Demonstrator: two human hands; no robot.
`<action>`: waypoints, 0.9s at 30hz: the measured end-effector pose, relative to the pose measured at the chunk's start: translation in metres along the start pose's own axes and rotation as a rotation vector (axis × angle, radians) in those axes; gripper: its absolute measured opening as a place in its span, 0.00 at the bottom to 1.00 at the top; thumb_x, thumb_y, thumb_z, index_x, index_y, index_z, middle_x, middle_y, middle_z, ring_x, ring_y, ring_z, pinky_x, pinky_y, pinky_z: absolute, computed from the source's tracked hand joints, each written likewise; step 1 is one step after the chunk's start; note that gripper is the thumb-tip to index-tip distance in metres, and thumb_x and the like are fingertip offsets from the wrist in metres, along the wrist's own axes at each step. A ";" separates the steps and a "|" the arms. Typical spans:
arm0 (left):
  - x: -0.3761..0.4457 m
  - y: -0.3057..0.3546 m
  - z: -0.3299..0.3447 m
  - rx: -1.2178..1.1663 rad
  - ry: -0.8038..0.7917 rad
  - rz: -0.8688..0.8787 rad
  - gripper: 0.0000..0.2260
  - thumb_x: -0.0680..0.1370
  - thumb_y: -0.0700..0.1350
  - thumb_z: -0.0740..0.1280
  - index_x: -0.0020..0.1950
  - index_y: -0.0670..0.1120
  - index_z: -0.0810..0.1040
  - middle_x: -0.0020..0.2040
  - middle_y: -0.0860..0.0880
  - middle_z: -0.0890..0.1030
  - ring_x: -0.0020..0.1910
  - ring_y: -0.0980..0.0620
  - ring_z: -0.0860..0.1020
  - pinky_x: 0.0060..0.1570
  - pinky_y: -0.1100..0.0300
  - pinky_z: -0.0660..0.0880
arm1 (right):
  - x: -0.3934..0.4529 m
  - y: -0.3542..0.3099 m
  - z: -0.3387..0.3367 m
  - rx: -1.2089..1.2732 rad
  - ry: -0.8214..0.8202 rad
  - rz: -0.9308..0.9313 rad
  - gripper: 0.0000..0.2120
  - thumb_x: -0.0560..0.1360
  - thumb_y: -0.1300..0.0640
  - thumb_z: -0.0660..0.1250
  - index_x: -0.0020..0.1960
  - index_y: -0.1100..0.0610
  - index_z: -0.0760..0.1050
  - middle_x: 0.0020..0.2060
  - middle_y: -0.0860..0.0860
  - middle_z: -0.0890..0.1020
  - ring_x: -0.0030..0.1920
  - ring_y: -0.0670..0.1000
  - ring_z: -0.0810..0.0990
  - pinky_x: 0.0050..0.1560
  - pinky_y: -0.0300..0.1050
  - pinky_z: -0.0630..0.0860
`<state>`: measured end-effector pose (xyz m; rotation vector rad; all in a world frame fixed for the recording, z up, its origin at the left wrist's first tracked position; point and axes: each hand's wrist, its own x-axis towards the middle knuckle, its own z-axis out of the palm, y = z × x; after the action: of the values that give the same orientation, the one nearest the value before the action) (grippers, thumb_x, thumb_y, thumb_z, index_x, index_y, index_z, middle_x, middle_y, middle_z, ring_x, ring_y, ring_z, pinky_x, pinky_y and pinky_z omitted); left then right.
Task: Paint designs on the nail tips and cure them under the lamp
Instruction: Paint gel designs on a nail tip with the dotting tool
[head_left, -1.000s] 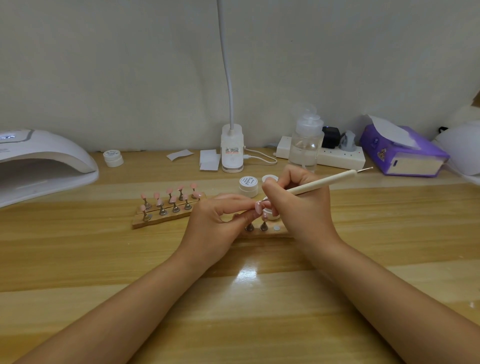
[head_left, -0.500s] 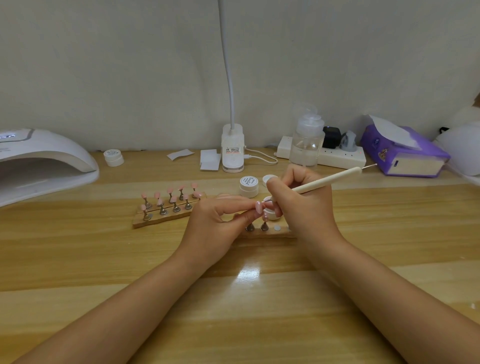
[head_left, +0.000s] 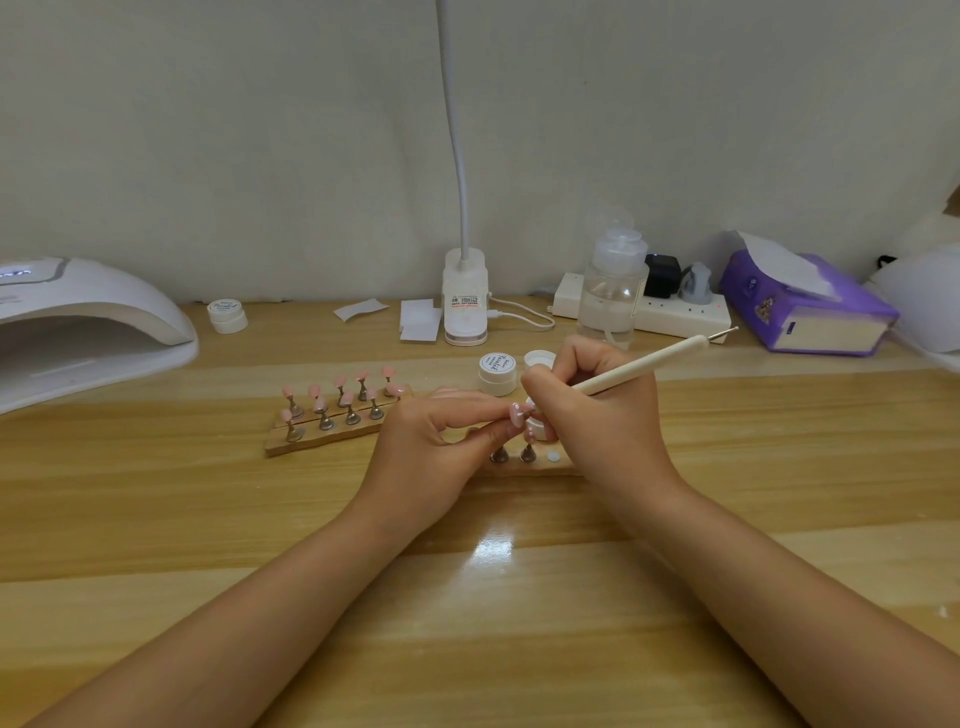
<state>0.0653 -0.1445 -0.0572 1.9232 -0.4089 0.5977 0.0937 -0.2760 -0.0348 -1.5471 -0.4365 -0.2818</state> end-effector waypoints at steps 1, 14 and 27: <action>0.000 0.000 0.000 -0.001 -0.001 -0.002 0.12 0.69 0.46 0.68 0.51 0.46 0.81 0.43 0.54 0.83 0.46 0.57 0.81 0.51 0.58 0.75 | 0.000 0.000 0.000 -0.002 0.001 0.000 0.16 0.68 0.66 0.67 0.26 0.58 0.65 0.20 0.45 0.69 0.25 0.46 0.73 0.28 0.42 0.74; 0.000 0.000 -0.001 0.009 -0.001 -0.007 0.12 0.69 0.46 0.68 0.51 0.47 0.81 0.43 0.55 0.83 0.46 0.56 0.80 0.50 0.60 0.75 | 0.001 0.001 0.000 0.005 -0.004 -0.009 0.15 0.68 0.65 0.67 0.26 0.59 0.66 0.20 0.46 0.70 0.25 0.47 0.74 0.27 0.42 0.75; 0.000 0.000 -0.001 0.017 -0.001 0.000 0.11 0.69 0.46 0.68 0.51 0.48 0.81 0.43 0.56 0.83 0.47 0.57 0.80 0.50 0.60 0.75 | 0.001 0.003 0.000 0.008 -0.006 -0.017 0.17 0.68 0.68 0.66 0.25 0.57 0.65 0.18 0.45 0.70 0.23 0.42 0.74 0.26 0.39 0.74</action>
<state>0.0652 -0.1438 -0.0570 1.9398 -0.4050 0.6022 0.0962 -0.2756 -0.0366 -1.5371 -0.4548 -0.2887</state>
